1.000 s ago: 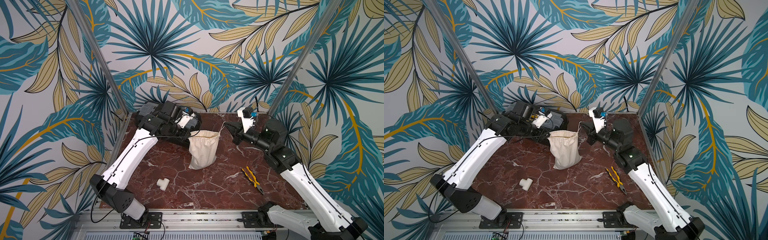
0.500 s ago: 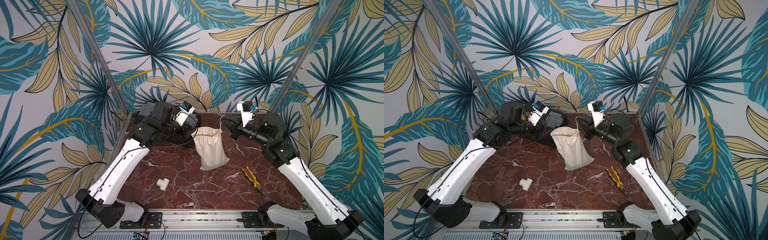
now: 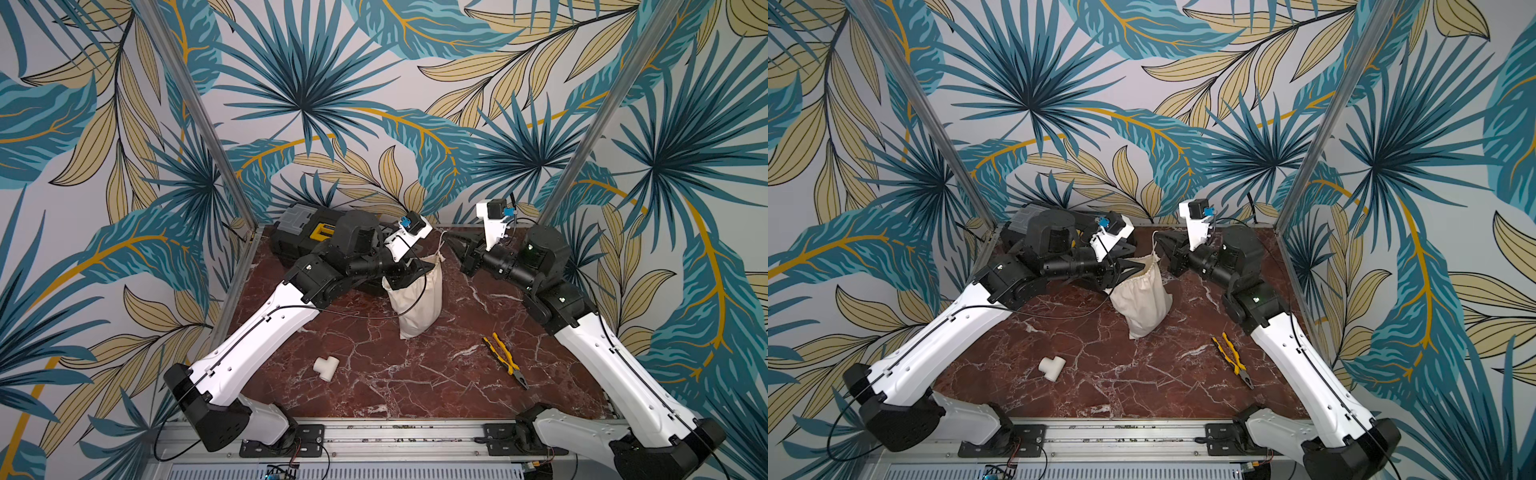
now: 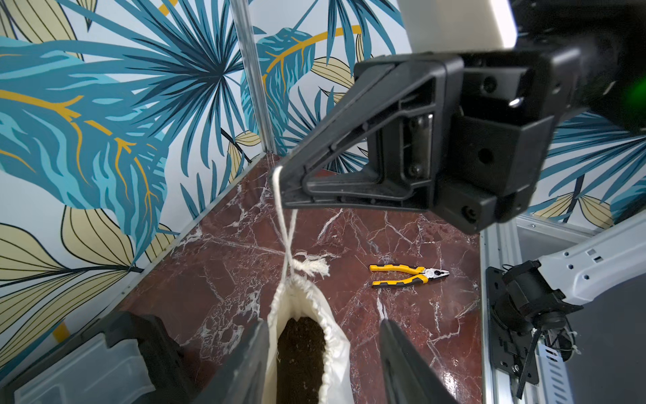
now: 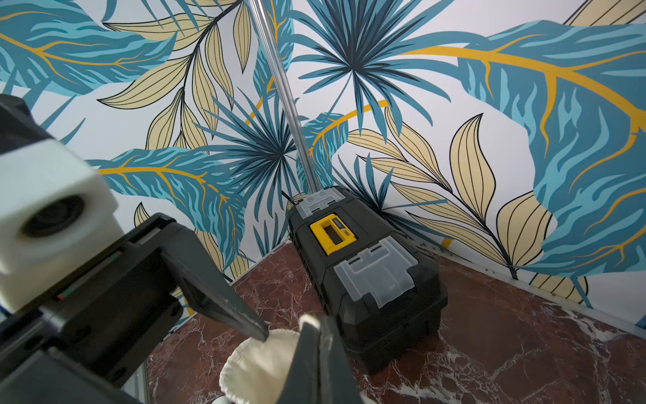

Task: Close the soil bag
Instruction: Frap the soil bag at the center of the board.

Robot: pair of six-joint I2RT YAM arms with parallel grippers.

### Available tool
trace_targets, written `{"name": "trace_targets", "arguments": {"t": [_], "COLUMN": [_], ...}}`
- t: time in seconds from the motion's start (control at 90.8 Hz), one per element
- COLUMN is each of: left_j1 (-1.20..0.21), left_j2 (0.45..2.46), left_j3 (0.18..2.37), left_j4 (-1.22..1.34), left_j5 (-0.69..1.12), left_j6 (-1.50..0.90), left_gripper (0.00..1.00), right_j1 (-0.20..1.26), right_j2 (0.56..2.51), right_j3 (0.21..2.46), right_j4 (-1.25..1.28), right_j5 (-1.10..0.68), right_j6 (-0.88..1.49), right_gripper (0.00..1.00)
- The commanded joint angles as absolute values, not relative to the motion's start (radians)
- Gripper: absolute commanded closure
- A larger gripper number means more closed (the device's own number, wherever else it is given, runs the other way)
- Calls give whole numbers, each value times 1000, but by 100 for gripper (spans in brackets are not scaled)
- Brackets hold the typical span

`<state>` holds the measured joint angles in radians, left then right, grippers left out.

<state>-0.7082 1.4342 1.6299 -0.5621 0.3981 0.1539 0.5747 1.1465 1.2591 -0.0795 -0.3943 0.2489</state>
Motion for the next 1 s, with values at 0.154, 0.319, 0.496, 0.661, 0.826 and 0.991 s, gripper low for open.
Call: {"name": "trace_targets", "arguments": {"t": [0.154,0.319,0.496,0.661,0.826,0.991], "left_j1": [-708,-708,-708,-710,-710,-710], "left_j2": [1477,1490,1511,1536,1560,1590], "left_j3": [1676,1670,1675,1696,1709,1731], "left_j4": [-573,-554,-524,-505,-505,-509], "left_j5": [353,365,382,408,455,486], "left_j6": [260,269,263,265,285,303], "left_gripper": [49,49,50,52,53,54], "right_j1": [574,575,575,574,574,575], "right_j2": [1136,1137,1138,1137,1132,1131], "right_j3": [1291,1307,1322,1330,1333,1336], "right_j4": [5,-11,-24,-39,-52,-57], "right_j5": [-424,-433,-439,-438,-432,-432], "right_j6": [300,292,289,283,277,275], "right_gripper": [100,100,100,100,100,100]}}
